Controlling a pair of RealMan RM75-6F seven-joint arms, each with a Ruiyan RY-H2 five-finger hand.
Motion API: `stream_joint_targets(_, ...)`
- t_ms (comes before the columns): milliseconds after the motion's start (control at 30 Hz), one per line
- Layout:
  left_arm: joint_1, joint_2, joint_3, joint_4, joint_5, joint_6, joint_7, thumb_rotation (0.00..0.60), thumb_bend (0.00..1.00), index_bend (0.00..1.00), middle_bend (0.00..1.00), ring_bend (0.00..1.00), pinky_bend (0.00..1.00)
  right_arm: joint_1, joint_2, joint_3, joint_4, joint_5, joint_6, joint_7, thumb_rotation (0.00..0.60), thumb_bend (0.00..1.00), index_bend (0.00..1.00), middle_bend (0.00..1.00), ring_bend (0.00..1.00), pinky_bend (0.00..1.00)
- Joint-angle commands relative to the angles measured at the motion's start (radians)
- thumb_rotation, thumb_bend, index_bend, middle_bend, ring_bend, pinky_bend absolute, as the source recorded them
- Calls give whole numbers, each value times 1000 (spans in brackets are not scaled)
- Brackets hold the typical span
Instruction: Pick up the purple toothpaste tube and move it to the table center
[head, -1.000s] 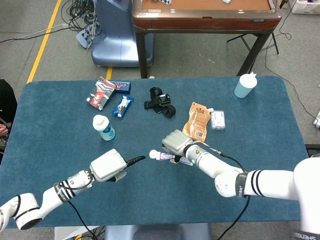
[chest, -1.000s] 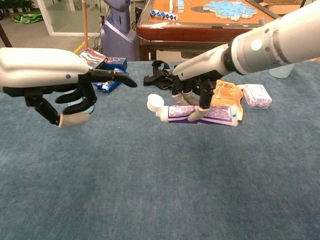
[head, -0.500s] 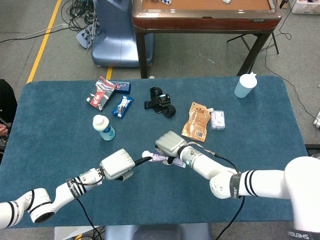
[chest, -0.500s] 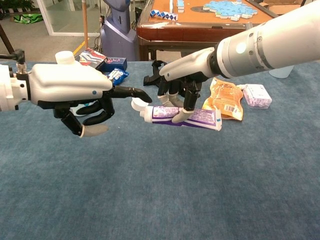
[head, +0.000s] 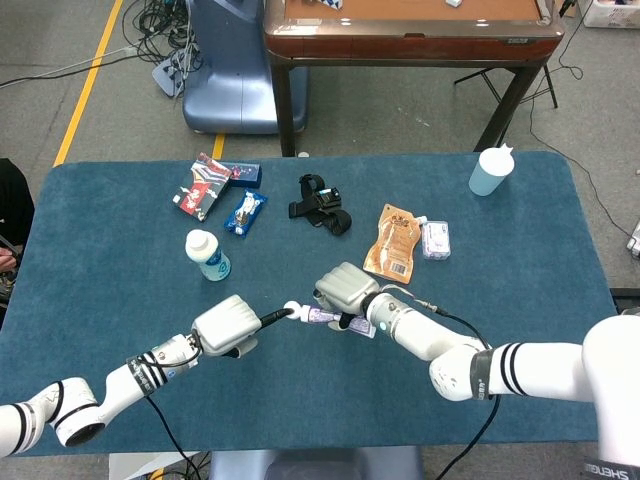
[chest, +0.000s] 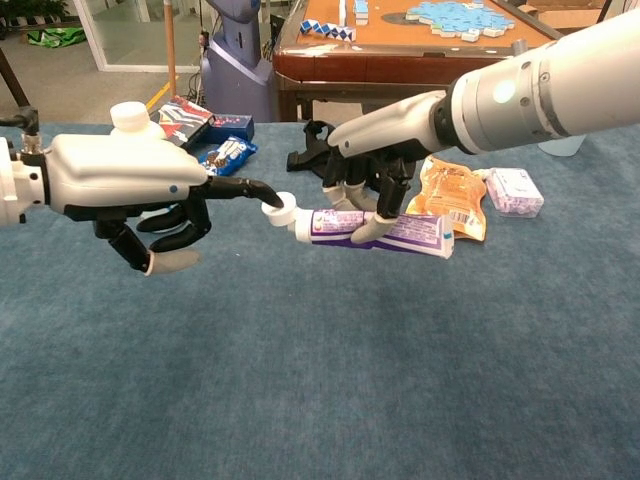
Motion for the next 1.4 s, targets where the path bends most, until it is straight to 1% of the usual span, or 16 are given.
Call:
stream_joint_targets(33, -1, 0, 4, -1, -4, 1, 2, 600, 437, 65, 763, 767, 894, -8, 4, 6, -1, -18, 5, 14, 600, 1000, 965, 886, 792, 466)
stream_joint_targets(333, -7, -10, 17, 3, -15, -1, 10, 600, 437, 66, 763, 767, 893, -29, 15, 22, -9, -64, 11, 54, 600, 1000, 969, 890, 793, 466)
stream_joint_targets(567, -18, -17, 17, 2, -22, -3, 15, 600, 438, 65, 763, 767, 893, -50, 27, 36, -17, -101, 22, 85, 600, 1000, 972, 892, 799, 466)
stream_joint_targets(800, 1, 3, 21, -10, -43, 25, 32, 600, 437, 65, 745, 744, 881, -76, 38, 32, -17, -128, 26, 106, 600, 1000, 973, 892, 799, 466)
stream_joint_targets(900, 32, 24, 12, -17, -78, 67, 29, 600, 437, 62, 713, 705, 859, -95, 36, 29, -15, -149, 20, 129, 600, 1000, 973, 892, 799, 467)
stream_joint_targets(1000, 58, 45, -2, -31, -121, 98, 8, 600, 438, 59, 637, 622, 836, -115, 29, 30, -7, -174, 20, 152, 600, 1000, 973, 892, 803, 535)
stream_joint_targets(1033, 66, 51, -6, -38, -134, 107, -1, 600, 432, 58, 604, 591, 819, -122, 26, 31, -3, -183, 19, 161, 600, 1000, 973, 892, 804, 571)
stream_joint_targets(1067, 84, 64, -18, -50, -169, 127, -35, 600, 417, 56, 575, 563, 799, -133, 19, 33, 4, -197, 23, 175, 600, 1000, 973, 893, 806, 595)
stream_joint_targets(1167, 114, 94, -40, -82, -224, 153, -117, 598, 303, 46, 443, 435, 693, -159, -1, 47, 19, -235, 34, 214, 600, 1000, 977, 895, 814, 641)
stream_joint_targets(1233, 130, 107, -52, -96, -249, 163, -173, 544, 254, 33, 372, 372, 633, -175, -16, 60, 28, -263, 44, 241, 600, 1000, 982, 899, 822, 674)
stream_joint_targets(1300, 143, 115, -64, -106, -267, 171, -231, 415, 223, 11, 301, 308, 563, -188, -31, 71, 34, -292, 53, 263, 600, 1000, 984, 900, 826, 699)
stream_joint_targets(1333, 147, 118, -69, -111, -275, 172, -255, 328, 204, 2, 263, 275, 528, -192, -37, 76, 35, -303, 55, 273, 600, 1000, 984, 900, 827, 707)
stream_joint_targets(1367, 151, 121, -73, -118, -283, 171, -281, 282, 194, 0, 243, 257, 508, -196, -43, 81, 36, -312, 60, 281, 600, 1000, 984, 900, 827, 709)
stream_joint_targets(1400, 155, 126, -80, -129, -295, 167, -318, 205, 173, 0, 209, 227, 474, -199, -51, 86, 39, -325, 64, 286, 600, 1000, 984, 900, 827, 709)
